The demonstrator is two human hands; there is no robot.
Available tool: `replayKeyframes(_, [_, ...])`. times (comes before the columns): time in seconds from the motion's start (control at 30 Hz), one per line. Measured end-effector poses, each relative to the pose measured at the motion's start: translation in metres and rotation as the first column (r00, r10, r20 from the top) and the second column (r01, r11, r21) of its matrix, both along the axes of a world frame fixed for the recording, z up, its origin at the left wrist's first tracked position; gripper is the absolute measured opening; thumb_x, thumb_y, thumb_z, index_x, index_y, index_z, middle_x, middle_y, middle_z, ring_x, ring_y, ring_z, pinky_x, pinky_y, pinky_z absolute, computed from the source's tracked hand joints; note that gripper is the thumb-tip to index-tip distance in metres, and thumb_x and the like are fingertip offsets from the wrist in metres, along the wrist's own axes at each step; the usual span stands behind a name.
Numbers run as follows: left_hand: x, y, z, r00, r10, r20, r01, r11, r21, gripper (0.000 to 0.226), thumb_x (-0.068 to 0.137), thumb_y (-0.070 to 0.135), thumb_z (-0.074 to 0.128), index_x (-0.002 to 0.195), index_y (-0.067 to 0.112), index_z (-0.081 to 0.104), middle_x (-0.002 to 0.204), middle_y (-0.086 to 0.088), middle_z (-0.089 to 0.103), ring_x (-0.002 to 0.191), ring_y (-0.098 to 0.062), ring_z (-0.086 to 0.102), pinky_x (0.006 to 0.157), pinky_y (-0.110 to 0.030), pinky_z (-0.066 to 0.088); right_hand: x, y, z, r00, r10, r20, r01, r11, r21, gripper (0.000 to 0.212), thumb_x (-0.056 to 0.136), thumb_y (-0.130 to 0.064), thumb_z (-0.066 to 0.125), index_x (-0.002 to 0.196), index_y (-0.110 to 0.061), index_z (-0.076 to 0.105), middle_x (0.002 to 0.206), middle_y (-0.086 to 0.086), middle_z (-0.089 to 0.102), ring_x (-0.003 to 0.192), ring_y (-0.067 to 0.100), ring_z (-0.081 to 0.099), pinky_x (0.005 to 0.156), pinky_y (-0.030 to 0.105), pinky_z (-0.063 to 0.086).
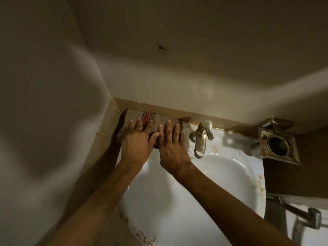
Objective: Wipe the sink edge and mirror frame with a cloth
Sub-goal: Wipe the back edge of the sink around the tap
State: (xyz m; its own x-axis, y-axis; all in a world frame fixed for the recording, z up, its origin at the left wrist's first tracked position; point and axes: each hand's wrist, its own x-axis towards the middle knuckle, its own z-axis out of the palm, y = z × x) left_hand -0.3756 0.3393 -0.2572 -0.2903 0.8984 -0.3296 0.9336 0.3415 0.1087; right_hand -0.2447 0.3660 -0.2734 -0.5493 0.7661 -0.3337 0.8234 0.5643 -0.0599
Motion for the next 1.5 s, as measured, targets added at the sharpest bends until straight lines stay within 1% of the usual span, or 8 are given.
replayKeyframes(0.3, [0.003, 0.004, -0.004, 0.982, -0.147, -0.121, 0.147, 0.989, -0.011, 0.060, 0.113, 0.054, 0.015, 0.168, 0.036, -0.001, 0.178, -0.005, 0.007, 0.164, -0.032, 0.008, 0.123, -0.058, 0.035, 0.007, 0.011, -0.013, 0.990, -0.032, 0.137, 0.017, 0.993, 0.116, 0.069, 0.112, -0.019, 0.028, 0.160, 0.013, -0.009, 0.166, 0.044, -0.004, 0.153, 0.064, 0.008, 0.128, 0.064, 0.017])
replayKeyframes(0.63, [0.015, 0.014, -0.004, 0.975, -0.216, -0.057, 0.217, 0.976, 0.003, 0.062, 0.111, 0.055, 0.025, 0.167, 0.041, 0.001, 0.178, -0.003, 0.009, 0.163, -0.034, 0.015, 0.119, -0.056, 0.043, -0.011, 0.005, 0.014, 0.873, -0.203, 0.443, 0.134, 0.974, 0.182, 0.120, 0.086, -0.060, 0.069, 0.158, 0.016, 0.011, 0.164, 0.043, 0.019, 0.155, 0.059, 0.016, 0.127, 0.065, 0.013])
replayKeyframes(0.93, [0.006, 0.017, -0.003, 0.957, -0.281, 0.073, 0.277, 0.958, 0.069, 0.083, 0.105, 0.044, 0.058, 0.168, 0.039, 0.004, 0.179, 0.000, 0.003, 0.164, -0.029, 0.006, 0.130, -0.046, 0.024, -0.035, 0.027, 0.032, 0.685, -0.040, 0.727, -0.158, 0.966, 0.203, 0.085, 0.106, -0.045, 0.047, 0.164, 0.005, 0.009, 0.166, 0.032, 0.027, 0.151, 0.057, 0.030, 0.130, 0.062, 0.004])
replayKeyframes(1.03, [0.009, 0.015, -0.008, 0.957, -0.257, 0.136, 0.227, 0.953, 0.201, 0.060, 0.113, 0.043, 0.039, 0.168, 0.036, 0.016, 0.178, 0.001, 0.013, 0.164, -0.026, 0.009, 0.130, -0.039, 0.019, -0.027, 0.029, 0.032, 0.764, -0.073, 0.641, -0.114, 0.963, 0.246, 0.049, 0.104, -0.029, 0.053, 0.145, -0.002, 0.050, 0.134, 0.019, 0.064, 0.125, 0.036, 0.064, 0.114, 0.047, 0.042])
replayKeyframes(1.13, [0.003, 0.011, -0.014, 0.959, -0.237, 0.157, 0.197, 0.951, 0.237, 0.055, 0.115, 0.044, 0.032, 0.167, 0.033, 0.020, 0.177, 0.003, 0.019, 0.164, -0.020, 0.010, 0.130, -0.033, 0.016, -0.015, 0.022, 0.027, 0.843, -0.078, 0.533, -0.062, 0.969, 0.239, 0.024, 0.100, -0.024, 0.059, 0.119, -0.013, 0.069, 0.111, 0.012, 0.071, 0.107, 0.033, 0.066, 0.104, 0.048, 0.045])
replayKeyframes(1.23, [-0.015, 0.010, -0.021, 0.959, -0.191, 0.210, 0.142, 0.963, 0.229, 0.056, 0.115, 0.044, 0.030, 0.168, 0.030, 0.018, 0.176, 0.006, 0.019, 0.164, -0.016, 0.010, 0.130, -0.036, 0.024, -0.010, 0.016, 0.016, 0.851, -0.093, 0.517, -0.050, 0.965, 0.257, 0.043, 0.100, -0.024, 0.062, 0.134, 0.003, 0.062, 0.134, 0.030, 0.064, 0.123, 0.041, 0.062, 0.120, 0.058, 0.034])
replayKeyframes(1.37, [-0.034, 0.007, -0.021, 0.966, -0.165, 0.198, 0.120, 0.967, 0.223, 0.058, 0.114, 0.045, 0.034, 0.168, 0.029, 0.020, 0.176, 0.006, 0.022, 0.164, -0.017, 0.012, 0.128, -0.040, 0.027, -0.018, 0.008, 0.005, 0.915, -0.133, 0.380, 0.011, 0.952, 0.305, 0.058, 0.102, -0.014, 0.053, 0.143, 0.024, 0.040, 0.131, 0.037, 0.064, 0.117, 0.045, 0.066, 0.122, 0.063, 0.030])
replayKeyframes(1.5, [-0.053, -0.007, -0.027, 0.951, -0.081, 0.298, 0.000, 0.965, 0.262, 0.058, 0.112, 0.042, 0.043, 0.166, 0.027, 0.029, 0.175, 0.003, 0.024, 0.164, -0.020, 0.014, 0.131, -0.045, 0.025, -0.035, -0.006, -0.004, 0.962, -0.150, 0.230, 0.082, 0.956, 0.280, 0.061, 0.102, -0.006, 0.043, 0.149, 0.028, 0.024, 0.148, 0.049, 0.042, 0.144, 0.059, 0.042, 0.123, 0.069, 0.025])
